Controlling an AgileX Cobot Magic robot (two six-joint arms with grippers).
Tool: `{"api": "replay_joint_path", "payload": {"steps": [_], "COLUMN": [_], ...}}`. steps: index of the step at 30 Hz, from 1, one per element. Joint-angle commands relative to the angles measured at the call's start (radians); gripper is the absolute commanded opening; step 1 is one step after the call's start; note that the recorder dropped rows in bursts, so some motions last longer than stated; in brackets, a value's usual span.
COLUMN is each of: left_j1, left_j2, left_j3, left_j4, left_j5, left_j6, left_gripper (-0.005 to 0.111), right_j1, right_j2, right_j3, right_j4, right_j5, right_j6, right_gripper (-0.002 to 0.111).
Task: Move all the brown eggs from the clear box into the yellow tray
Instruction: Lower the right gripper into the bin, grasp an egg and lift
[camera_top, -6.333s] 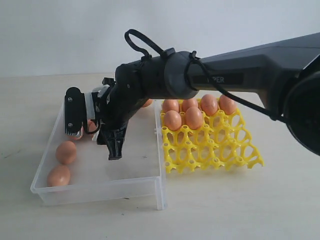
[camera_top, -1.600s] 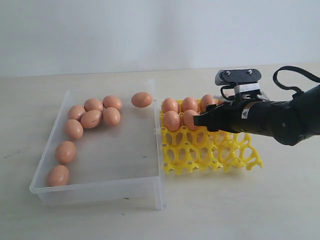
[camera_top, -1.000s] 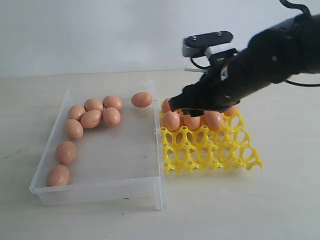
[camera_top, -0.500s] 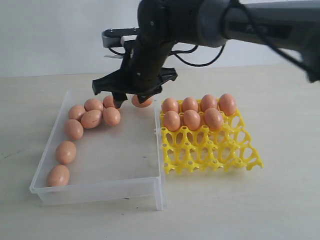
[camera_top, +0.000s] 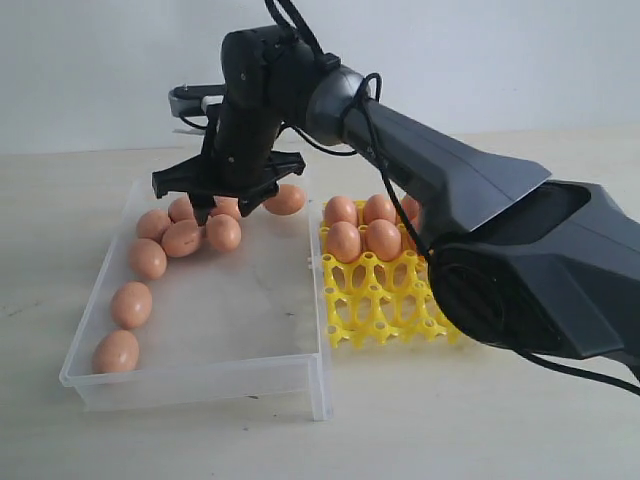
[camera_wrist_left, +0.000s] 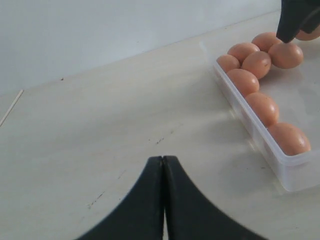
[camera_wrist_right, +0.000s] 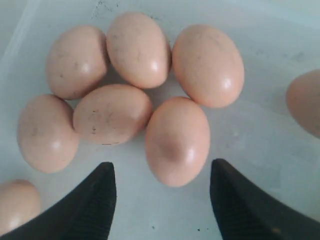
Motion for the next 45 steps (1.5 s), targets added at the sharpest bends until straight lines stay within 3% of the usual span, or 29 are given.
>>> {"api": "replay_joint_path", "payload": {"steps": [1, 15, 17, 21, 34, 39, 45], "left_j1": [-0.002, -0.002, -0.002, -0.002, -0.002, -0.002, -0.002], "left_j2": [-0.006, -0.006, -0.006, -0.006, -0.006, -0.006, -0.006], "left_j3": [-0.004, -0.004, -0.004, -0.004, -0.004, -0.004, -0.004], "left_j4": [0.0, 0.0, 0.0, 0.0, 0.0, 0.0, 0.0], "left_j5": [-0.008, -0.008, -0.008, -0.008, -0.008, -0.008, -0.008], "left_j6": [-0.005, -0.005, -0.005, -0.005, -0.005, -0.005, -0.005], "left_gripper": [0.0, 0.0, 0.0, 0.0, 0.0, 0.0, 0.0], "right_j1": [-0.001, -0.001, -0.001, -0.001, 0.028, 0.044, 0.066], "right_j2": [0.029, 0.094, 0.093, 0.078, -0.045, -0.096, -0.116], "right_j3": [-0.009, -0.009, -0.009, -0.009, -0.009, -0.009, -0.009], "right_j4": [-0.036, -0.039, -0.043, -0.08, -0.171, -0.122, -0.165], "right_j5": [-0.034, -0.149, -0.146, -0.146, -0.122, -0.189, -0.1], "right_j6": [-0.03, -0.082, -0.103, -0.126, -0.169, -0.173, -0.211], "right_gripper": [0.054, 0.053, 0.043, 0.001, 0.0, 0.0, 0.0]}}
